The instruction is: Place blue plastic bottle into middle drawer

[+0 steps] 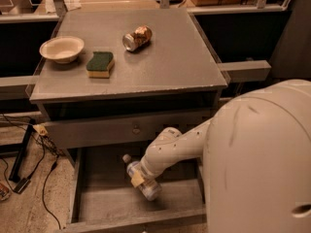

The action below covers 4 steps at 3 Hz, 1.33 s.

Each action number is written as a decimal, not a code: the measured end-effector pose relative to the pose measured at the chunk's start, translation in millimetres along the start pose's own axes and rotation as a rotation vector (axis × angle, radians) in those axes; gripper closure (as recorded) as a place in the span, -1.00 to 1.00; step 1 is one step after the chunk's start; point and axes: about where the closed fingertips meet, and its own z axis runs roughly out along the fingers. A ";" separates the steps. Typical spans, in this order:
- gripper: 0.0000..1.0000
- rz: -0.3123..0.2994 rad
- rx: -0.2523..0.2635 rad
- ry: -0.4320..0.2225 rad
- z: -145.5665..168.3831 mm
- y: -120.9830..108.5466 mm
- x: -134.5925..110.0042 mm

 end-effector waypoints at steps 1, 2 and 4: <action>1.00 0.035 -0.027 0.012 20.8 -5.2 10.8; 1.00 0.066 -0.064 0.042 43.4 -8.7 28.2; 1.00 0.109 -0.097 0.067 72.7 -22.0 52.5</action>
Offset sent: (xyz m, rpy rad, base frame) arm -0.0136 -0.0234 -0.0828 0.0501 0.1582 -0.0592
